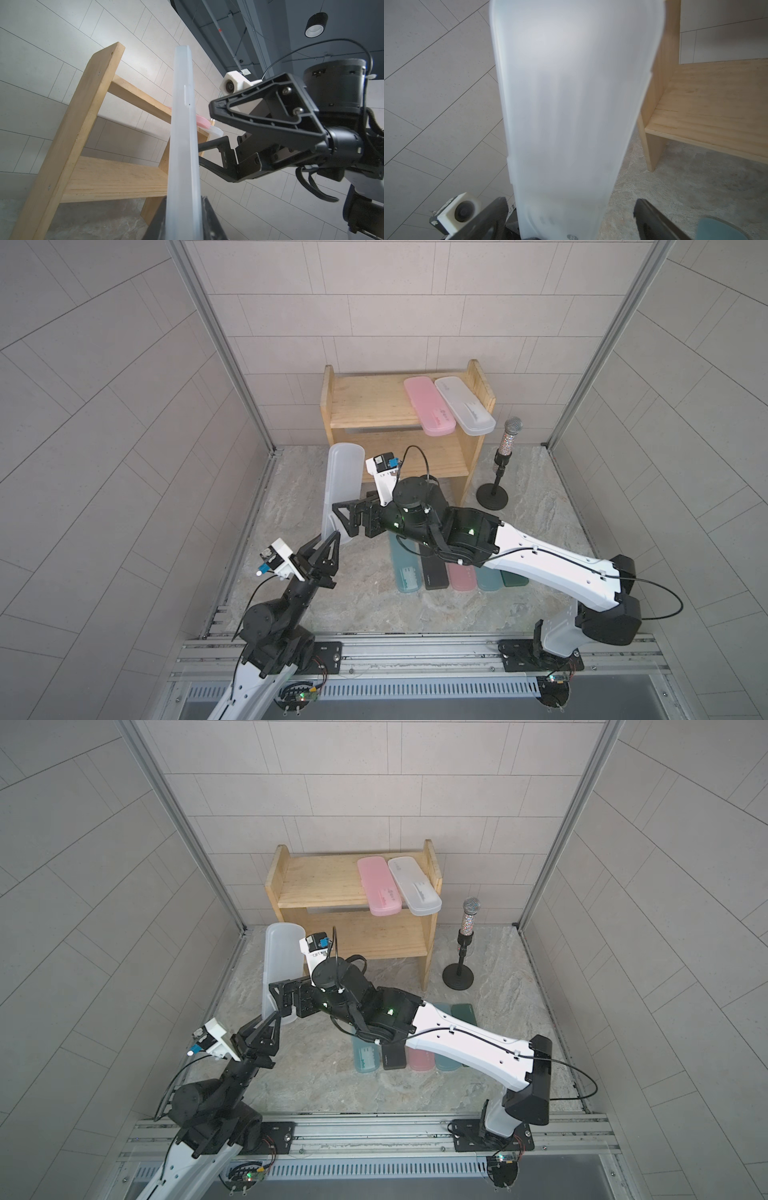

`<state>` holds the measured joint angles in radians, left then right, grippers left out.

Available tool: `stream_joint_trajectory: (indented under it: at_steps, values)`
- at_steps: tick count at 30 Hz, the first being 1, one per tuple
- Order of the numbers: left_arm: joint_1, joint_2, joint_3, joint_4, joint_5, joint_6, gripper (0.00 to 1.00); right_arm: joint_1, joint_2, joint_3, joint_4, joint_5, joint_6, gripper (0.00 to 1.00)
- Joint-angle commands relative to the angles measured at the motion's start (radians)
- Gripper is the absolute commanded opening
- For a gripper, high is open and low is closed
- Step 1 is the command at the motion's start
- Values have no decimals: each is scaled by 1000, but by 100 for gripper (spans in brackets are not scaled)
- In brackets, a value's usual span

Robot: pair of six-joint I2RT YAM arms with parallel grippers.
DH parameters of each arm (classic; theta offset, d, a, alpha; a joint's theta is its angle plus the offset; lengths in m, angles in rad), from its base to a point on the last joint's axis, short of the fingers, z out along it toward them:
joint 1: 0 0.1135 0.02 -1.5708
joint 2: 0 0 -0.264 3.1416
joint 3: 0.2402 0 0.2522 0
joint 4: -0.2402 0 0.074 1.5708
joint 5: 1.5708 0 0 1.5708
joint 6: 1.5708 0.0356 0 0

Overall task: Remove the pencil cases from the shelf
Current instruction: Place the pencil case at the center of the board.

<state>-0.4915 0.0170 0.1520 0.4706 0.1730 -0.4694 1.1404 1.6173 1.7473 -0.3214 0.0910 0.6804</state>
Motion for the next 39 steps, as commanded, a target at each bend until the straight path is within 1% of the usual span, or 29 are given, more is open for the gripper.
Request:
stream_joint_trajectory:
  at_steps: [1,10,12,14,18,20,21,23,24,25,28,30,33,36,39]
  values:
    - [-2,-14,-2,26,20,19,0,13,20,50,-34,7,-18,100]
    - [-2,-14,0,27,33,23,0,12,83,117,-79,70,-30,100]
    - [-2,-13,2,22,38,27,0,13,91,126,-79,90,-30,97]
    - [-2,-14,5,16,44,33,0,12,97,130,-79,102,-30,91]
    - [-2,-13,7,8,47,40,0,9,94,126,-82,118,-30,71]
    - [-2,-14,8,0,36,38,0,10,84,115,-84,118,-35,64]
    - [-2,-14,8,-9,26,34,18,9,73,104,-85,118,-37,62]
    - [-3,-14,18,-50,-7,23,96,4,40,72,-90,127,-48,60]
    - [-2,-14,32,-105,-39,21,100,-2,14,47,-98,130,-59,60]
    - [-2,-14,49,-162,-66,21,100,-11,-15,21,-109,136,-63,60]
    - [-2,-14,84,-307,-146,36,100,-67,-154,-145,-118,146,-62,59]
    - [-2,-14,95,-376,-198,56,100,-121,-253,-264,-138,112,-52,58]
    - [-2,-12,112,-461,-287,73,100,-177,-342,-407,-204,74,-54,57]
    - [-2,-7,115,-516,-336,81,100,-196,-363,-522,-231,42,-53,57]
    - [-2,-6,97,-548,-339,89,100,-200,-318,-585,-217,-18,-42,57]
